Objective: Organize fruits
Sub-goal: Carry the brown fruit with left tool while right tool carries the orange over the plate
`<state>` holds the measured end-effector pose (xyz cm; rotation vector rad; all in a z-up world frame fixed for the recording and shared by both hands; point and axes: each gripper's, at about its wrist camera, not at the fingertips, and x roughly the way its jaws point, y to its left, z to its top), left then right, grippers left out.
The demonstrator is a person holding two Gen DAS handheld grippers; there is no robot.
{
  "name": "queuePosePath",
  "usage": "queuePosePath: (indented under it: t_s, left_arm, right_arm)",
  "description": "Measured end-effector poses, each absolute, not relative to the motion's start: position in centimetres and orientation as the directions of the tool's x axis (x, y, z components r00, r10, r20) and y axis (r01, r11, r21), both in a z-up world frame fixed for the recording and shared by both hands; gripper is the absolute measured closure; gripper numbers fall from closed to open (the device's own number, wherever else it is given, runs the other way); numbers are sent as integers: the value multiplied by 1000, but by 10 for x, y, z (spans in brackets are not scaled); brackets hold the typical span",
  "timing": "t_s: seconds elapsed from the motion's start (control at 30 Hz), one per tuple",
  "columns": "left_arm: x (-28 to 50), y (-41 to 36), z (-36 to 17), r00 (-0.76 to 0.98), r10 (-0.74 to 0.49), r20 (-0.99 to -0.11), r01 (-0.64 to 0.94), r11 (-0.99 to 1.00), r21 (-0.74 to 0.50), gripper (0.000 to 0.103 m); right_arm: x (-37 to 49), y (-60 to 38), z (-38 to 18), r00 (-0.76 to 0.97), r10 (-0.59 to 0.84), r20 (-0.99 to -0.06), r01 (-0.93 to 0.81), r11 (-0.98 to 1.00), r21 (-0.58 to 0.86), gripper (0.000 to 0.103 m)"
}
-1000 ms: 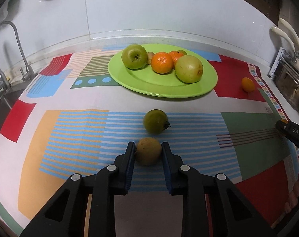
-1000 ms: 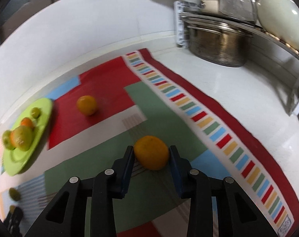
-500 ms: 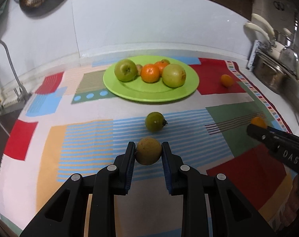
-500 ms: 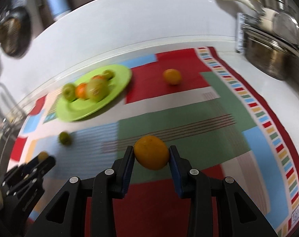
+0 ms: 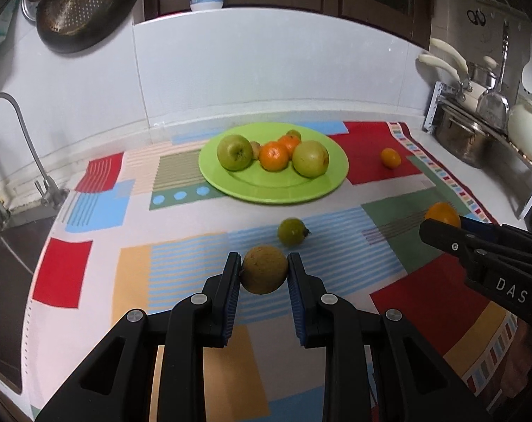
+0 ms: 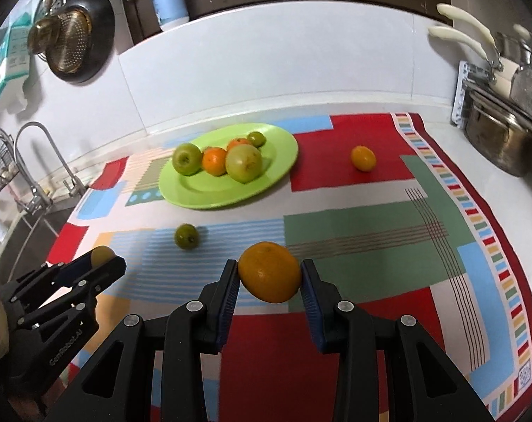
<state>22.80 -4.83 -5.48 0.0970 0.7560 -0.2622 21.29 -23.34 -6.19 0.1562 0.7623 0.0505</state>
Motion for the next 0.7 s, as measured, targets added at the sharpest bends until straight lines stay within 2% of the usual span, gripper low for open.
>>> queuePosePath:
  t_s: [0.7]
  left_arm:
    - [299, -46, 12, 805, -238, -544, 315, 948, 53, 76]
  right_arm:
    - [274, -219, 9, 828, 80, -554, -37, 995, 89, 67]
